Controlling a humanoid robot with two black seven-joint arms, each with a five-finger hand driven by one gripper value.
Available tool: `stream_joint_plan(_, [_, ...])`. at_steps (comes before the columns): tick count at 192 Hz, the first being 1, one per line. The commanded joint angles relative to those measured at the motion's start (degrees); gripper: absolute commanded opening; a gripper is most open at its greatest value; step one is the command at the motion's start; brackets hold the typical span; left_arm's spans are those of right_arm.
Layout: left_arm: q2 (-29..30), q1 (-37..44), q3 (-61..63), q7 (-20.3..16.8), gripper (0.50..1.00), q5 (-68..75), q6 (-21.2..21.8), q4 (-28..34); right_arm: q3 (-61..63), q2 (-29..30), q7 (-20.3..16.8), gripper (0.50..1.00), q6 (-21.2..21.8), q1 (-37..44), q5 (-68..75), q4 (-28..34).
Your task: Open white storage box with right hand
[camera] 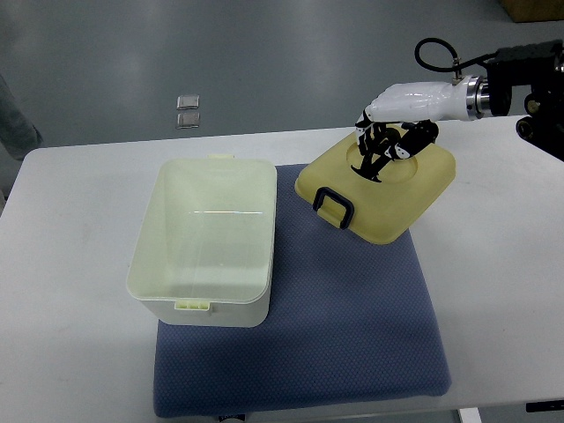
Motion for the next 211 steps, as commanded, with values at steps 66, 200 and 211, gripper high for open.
stream_joint_plan(66, [0.00, 0.00, -0.07, -0.01, 1.000, 0.00, 0.00, 0.00, -0.16, 3.57, 0.01, 0.500, -1.30, -5.26, -0.12, -0.17])
stream_joint_plan(200, [0.00, 0.00, 0.02, -0.01, 1.000, 0.00, 0.00, 0.00, -0.78, 7.35, 0.01, 0.621, -0.59, -8.25, 1.02, 0.10])
stream_joint_plan(211, [0.00, 0.00, -0.07, -0.01, 1.000, 0.00, 0.00, 0.00, -0.34, 7.26, 0.01, 0.801, 0.02, -8.25, 1.37, 0.10])
